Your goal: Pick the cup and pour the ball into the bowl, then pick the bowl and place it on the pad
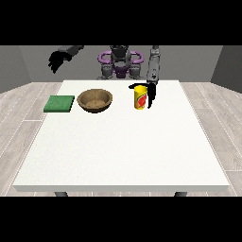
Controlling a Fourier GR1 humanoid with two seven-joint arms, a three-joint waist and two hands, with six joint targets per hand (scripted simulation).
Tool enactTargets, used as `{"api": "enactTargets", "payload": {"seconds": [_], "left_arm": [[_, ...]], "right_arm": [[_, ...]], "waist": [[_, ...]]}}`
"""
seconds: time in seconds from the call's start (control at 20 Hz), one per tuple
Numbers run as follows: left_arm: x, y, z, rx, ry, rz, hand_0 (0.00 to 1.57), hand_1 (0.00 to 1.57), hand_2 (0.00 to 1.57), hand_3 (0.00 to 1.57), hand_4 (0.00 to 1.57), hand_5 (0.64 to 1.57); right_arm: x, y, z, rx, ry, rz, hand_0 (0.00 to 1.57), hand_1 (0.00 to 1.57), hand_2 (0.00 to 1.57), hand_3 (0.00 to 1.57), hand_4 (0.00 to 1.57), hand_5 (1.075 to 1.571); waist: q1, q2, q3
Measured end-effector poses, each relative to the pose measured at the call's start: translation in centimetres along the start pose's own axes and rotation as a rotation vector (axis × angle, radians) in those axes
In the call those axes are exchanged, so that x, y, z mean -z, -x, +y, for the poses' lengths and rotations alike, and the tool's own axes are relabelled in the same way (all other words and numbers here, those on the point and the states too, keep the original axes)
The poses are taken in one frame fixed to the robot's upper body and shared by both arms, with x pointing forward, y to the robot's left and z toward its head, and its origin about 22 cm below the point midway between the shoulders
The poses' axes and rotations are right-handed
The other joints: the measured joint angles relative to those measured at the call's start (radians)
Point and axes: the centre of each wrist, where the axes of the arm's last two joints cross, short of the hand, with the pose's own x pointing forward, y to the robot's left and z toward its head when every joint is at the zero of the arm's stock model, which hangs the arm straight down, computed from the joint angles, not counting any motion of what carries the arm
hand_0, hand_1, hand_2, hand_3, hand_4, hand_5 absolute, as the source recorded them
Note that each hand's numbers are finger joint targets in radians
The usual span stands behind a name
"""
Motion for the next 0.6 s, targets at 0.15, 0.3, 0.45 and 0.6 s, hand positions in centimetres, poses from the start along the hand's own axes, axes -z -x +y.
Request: {"api": "enactTargets", "payload": {"seconds": [0.15,0.3,0.45,0.6], "left_arm": [[-0.4,1.4,0.1,0.004,-0.032,0.008,0.92,0.92,1.32,1.38,1.24,1.538],[-0.7,2.0,-0.1,0.086,-0.052,-0.010,1.25,1.25,1.57,1.57,1.33,1.491],[-0.3,2.2,0.9,0.146,-0.094,-0.035,1.28,1.28,1.57,1.57,1.37,1.457],[-0.1,2.4,0.7,0.201,-0.111,-0.033,1.28,1.28,1.57,1.57,1.41,1.418]], "right_arm": [[0.1,-0.7,0.1,-0.001,-0.014,-0.013,0.00,0.00,0.00,0.00,0.66,1.569],[0.4,-1.3,-0.6,0.004,-0.032,-0.029,0.00,0.00,0.00,0.16,0.65,1.569],[0.6,-2.5,-1.6,0.007,-0.047,-0.033,0.00,0.00,0.00,0.16,0.64,1.568],[0.5,-2.7,-2.6,0.010,-0.039,-0.025,0.00,0.00,0.00,0.15,0.63,1.566]], "waist": [[-0.015,0.009,0.0000],[-0.044,0.028,0.0009],[-0.070,0.033,0.0030],[-0.072,0.017,0.0037]]}}
